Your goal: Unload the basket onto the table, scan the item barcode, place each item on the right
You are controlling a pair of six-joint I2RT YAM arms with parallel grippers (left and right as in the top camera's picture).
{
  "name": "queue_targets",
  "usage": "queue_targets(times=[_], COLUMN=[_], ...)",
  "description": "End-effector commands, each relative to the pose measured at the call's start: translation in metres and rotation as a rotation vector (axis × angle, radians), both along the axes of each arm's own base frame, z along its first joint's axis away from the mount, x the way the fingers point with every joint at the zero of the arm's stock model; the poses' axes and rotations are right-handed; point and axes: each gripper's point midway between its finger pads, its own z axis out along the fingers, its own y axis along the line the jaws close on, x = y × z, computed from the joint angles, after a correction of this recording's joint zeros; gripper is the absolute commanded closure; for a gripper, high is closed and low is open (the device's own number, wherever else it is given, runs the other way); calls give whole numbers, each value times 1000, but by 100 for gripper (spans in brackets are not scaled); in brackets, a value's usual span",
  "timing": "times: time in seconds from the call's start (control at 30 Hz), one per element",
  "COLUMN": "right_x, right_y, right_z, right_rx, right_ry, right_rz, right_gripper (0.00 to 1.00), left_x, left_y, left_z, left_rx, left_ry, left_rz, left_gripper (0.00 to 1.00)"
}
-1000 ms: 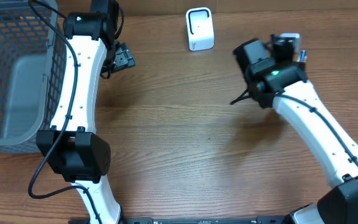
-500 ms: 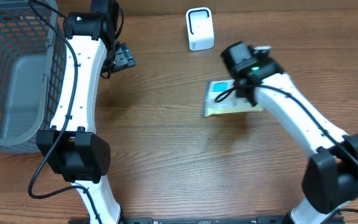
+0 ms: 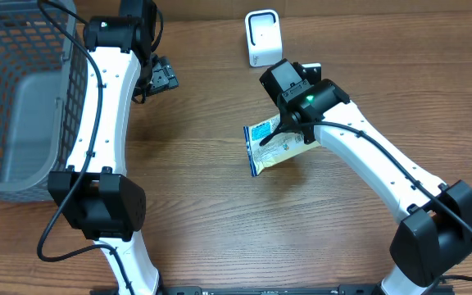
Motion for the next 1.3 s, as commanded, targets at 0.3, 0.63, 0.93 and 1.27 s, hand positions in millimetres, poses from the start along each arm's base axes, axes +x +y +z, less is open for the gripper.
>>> queue_targets(times=[0.3,0.63,0.93,1.27], right_x=[-13,7,33,19], right_y=[12,-25,-92,-146], right_z=[4,5,2,-6], right_rx=[92,136,440,435], right_ry=[75,64,110,165], right_rz=[54,-55,-251,-392], right_gripper=[15,0,0,0], left_x=[0,-26,-77,-104], left_y=[-3,-62,-165,-223], left_z=[-4,-13,-76,-162], left_rx=[-3,-345,-640,-794], left_ry=[10,127,338,319], left_rz=[-7,-7,-374,-407], left_gripper=[0,0,0,0])
